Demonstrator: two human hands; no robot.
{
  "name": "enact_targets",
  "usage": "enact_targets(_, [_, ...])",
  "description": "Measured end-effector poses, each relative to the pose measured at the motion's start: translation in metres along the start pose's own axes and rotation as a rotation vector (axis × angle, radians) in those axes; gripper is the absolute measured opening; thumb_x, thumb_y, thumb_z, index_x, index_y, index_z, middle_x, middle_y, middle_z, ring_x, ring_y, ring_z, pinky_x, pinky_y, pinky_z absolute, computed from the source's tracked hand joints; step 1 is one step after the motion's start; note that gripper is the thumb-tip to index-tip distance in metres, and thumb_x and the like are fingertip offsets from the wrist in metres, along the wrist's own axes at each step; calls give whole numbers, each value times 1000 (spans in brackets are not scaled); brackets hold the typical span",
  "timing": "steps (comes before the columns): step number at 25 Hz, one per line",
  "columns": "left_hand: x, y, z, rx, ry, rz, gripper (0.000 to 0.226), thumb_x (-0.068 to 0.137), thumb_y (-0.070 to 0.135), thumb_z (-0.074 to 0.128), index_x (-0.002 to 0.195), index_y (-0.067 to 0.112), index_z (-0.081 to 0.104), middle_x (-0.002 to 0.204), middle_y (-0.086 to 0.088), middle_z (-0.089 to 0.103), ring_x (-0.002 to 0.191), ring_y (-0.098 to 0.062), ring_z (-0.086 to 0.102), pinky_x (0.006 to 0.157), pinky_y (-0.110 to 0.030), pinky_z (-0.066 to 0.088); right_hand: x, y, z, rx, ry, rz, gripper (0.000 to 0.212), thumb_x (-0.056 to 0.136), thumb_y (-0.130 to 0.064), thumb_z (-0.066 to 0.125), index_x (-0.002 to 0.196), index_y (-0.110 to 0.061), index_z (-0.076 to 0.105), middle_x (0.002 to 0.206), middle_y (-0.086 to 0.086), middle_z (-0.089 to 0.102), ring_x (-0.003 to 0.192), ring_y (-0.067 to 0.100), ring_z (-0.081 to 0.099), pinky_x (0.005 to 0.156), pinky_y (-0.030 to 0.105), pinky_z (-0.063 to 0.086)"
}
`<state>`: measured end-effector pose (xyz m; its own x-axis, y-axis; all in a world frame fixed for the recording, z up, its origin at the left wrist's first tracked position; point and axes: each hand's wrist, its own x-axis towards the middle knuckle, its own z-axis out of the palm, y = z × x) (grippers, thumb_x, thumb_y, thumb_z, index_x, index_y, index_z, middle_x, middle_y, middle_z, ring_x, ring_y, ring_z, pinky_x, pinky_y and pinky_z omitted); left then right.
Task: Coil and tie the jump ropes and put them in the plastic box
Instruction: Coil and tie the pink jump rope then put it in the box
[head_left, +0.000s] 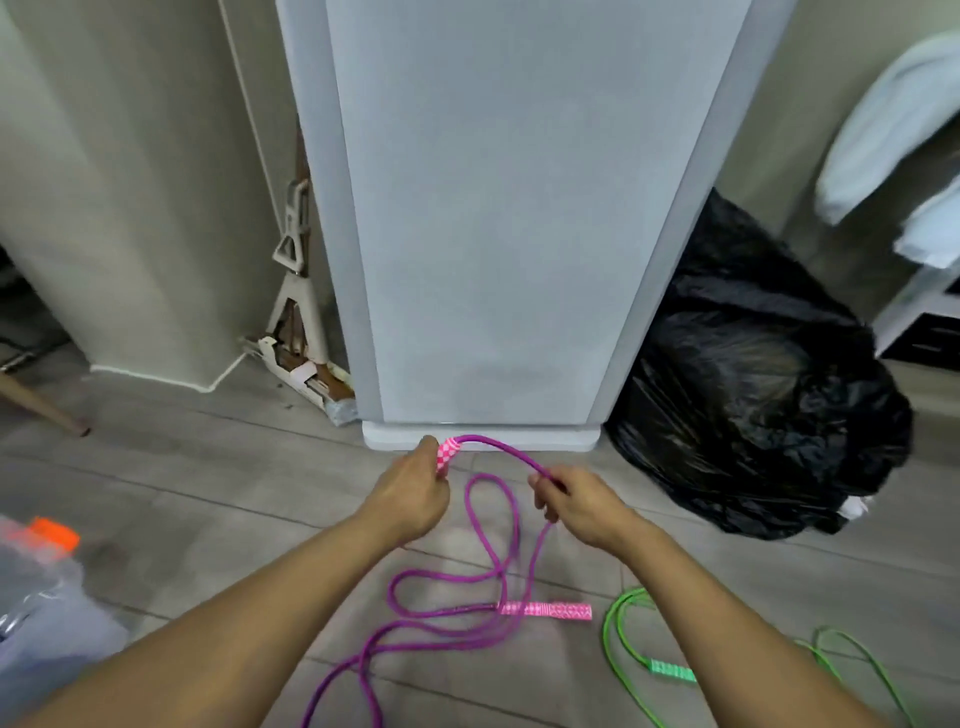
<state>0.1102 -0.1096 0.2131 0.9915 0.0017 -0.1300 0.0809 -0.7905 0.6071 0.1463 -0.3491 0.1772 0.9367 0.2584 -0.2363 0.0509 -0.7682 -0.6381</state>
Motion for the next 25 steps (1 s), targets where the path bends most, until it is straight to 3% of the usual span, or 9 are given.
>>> enact_targets(3, [-25,13,-44,-64,-66,-26,17,83,27,55,91,13,48,92,-10,66,88,-32,61,67,-39,44,-28,-42,-38,20,140,-72,45,100,-50,45,70,-18,56,56,-8,51,55,9,50,60,34,46])
enact_targets(5, [-43,24,-60,-328,-174,29,15,79,25,59,87,13,57,80,-7,71,76,-24,67,75,-44,56,-46,-80,-58,35,181,-119,45,103,-44,45,68,-18,56,51,-9,42,50,5,39,56,29,36])
enact_targets(7, [-60,38,-70,-628,-238,50,7,89,16,58,89,9,61,72,-11,71,68,-23,67,74,-40,55,-64,-118,-70,-4,163,-161,44,103,-41,46,69,-17,58,53,-8,43,50,5,40,55,27,34])
enact_targets(10, [-72,57,-81,-885,-253,74,23,102,20,48,91,7,64,63,-9,59,58,-27,60,68,-36,54,-82,-152,-72,-33,111,-144,41,103,-40,46,72,-19,62,58,-5,45,54,10,43,54,28,33])
enact_targets(15, [-78,47,-91,-858,-92,56,32,107,18,36,89,8,60,59,1,37,40,-10,27,45,-22,26,-111,-166,-60,420,65,-88,17,98,-24,60,90,-8,64,55,-2,42,44,11,30,43,22,25])
enact_targets(17, [-77,38,-101,-676,78,16,32,106,20,37,87,12,62,62,2,44,43,-9,33,46,-23,26,-118,-163,-67,489,46,-108,16,98,-19,61,92,-6,69,53,-1,40,43,11,28,41,21,23])
enact_targets(20, [-71,29,-123,-486,311,-60,30,105,20,36,93,10,62,73,-3,53,58,-14,44,52,-28,33,-125,-152,-84,323,156,-147,19,98,-24,62,86,-18,75,48,-11,41,45,9,30,47,23,25])
enact_targets(22, [-64,24,-131,-541,375,-130,29,104,19,35,93,10,61,73,-4,52,62,-18,45,54,-28,34,-120,-145,-85,278,231,-130,23,100,-20,57,88,-20,77,45,-12,40,47,10,30,48,25,25])
enact_targets(25, [-62,31,-127,-883,254,-243,28,103,14,34,89,9,58,69,-7,51,53,-19,41,50,-25,33,-108,-149,-73,330,315,-118,32,101,-7,47,98,-19,77,52,-8,45,46,10,31,48,26,26])
